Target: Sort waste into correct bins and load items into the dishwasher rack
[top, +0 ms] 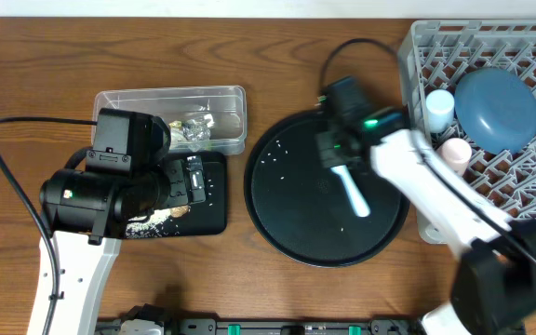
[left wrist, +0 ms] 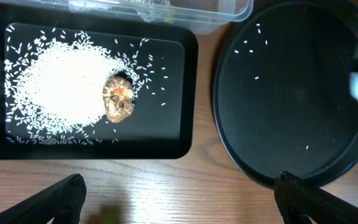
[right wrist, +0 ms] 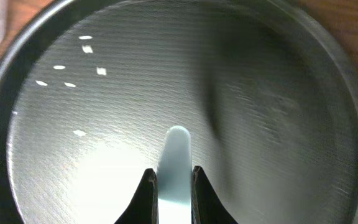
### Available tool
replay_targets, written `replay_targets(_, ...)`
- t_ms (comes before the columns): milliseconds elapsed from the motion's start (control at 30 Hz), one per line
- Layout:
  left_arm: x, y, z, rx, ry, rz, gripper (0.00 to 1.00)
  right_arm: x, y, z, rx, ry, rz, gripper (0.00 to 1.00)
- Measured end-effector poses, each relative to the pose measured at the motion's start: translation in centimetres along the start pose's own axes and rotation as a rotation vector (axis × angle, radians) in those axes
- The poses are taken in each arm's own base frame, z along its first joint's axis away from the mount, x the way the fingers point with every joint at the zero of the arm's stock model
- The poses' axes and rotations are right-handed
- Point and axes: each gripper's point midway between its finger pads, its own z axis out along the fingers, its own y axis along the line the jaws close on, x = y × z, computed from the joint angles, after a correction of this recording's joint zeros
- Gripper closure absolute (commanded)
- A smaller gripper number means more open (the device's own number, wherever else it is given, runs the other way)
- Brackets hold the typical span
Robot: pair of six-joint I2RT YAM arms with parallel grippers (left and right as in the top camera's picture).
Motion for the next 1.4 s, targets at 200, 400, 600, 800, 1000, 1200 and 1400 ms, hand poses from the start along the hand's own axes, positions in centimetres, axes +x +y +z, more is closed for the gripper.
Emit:
replay_targets(200, 0.0, 0.0, 0.0, 0.000, 0.000, 0.000, 0.02, 0.7, -6.5, -4.8, 0.055, -0.017, 0.059, 0.99)
replay_targets(400, 0.0, 0.0, 0.0, 0.000, 0.000, 0.000, 0.02, 2.2, -12.5, -6.7, 0.086, 0.001, 0.137, 0.99)
replay_targets(600, 0.0, 0.0, 0.0, 0.000, 0.000, 0.000, 0.02, 2.0, -11.7, -6.8, -0.068, -0.015, 0.100, 0.99)
replay_targets(800, 0.0, 0.0, 0.0, 0.000, 0.000, 0.000, 0.02, 2.2, -7.4, -6.9, -0.181, 0.005, -0.009, 0.98)
replay_targets(1000, 0.0, 0.0, 0.0, 0.000, 0.000, 0.000, 0.02, 4.0, -3.4, -6.6, -0.227, 0.070, -0.118, 0.82)
replay_targets(1200, 0.0, 0.0, 0.0, 0.000, 0.000, 0.000, 0.02, 7.3, -3.0, -2.8, -0.157, 0.163, -0.198, 0.57)
replay_targets(1400, 0.0, 0.0, 0.0, 0.000, 0.000, 0.000, 0.02, 7.7, -4.1, 0.5, -0.095, 0.121, -0.205, 0.58)
